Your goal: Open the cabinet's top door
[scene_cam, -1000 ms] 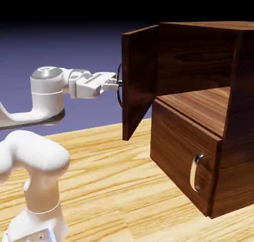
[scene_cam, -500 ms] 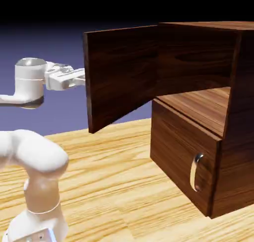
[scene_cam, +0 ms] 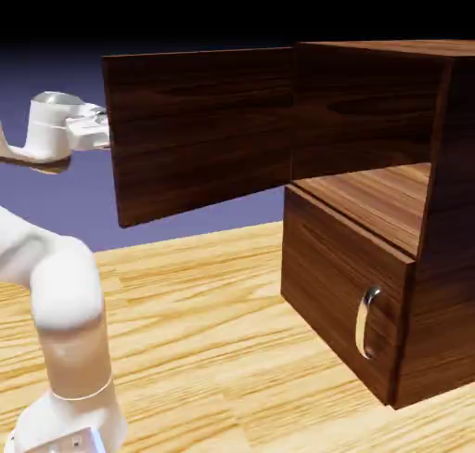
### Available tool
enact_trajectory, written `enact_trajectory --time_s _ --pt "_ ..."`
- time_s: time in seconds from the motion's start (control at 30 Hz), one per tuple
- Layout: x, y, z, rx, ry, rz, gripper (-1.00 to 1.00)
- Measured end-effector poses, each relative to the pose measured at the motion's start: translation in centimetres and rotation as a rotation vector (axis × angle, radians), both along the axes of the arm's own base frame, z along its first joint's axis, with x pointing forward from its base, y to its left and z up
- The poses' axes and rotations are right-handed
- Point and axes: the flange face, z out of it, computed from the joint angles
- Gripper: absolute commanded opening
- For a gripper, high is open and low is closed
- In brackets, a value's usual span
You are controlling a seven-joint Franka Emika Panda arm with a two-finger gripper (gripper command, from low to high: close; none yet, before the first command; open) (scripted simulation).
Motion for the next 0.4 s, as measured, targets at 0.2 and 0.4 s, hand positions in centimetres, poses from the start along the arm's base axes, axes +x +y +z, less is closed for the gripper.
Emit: enact_trajectory --time_s 0.2,0.4 --pt "0.6 3.9 0.0 0.000 0.000 -0.092 -1.00" --pt "1.5 7.9 0.0 0.000 0.000 -0.186 -1.00"
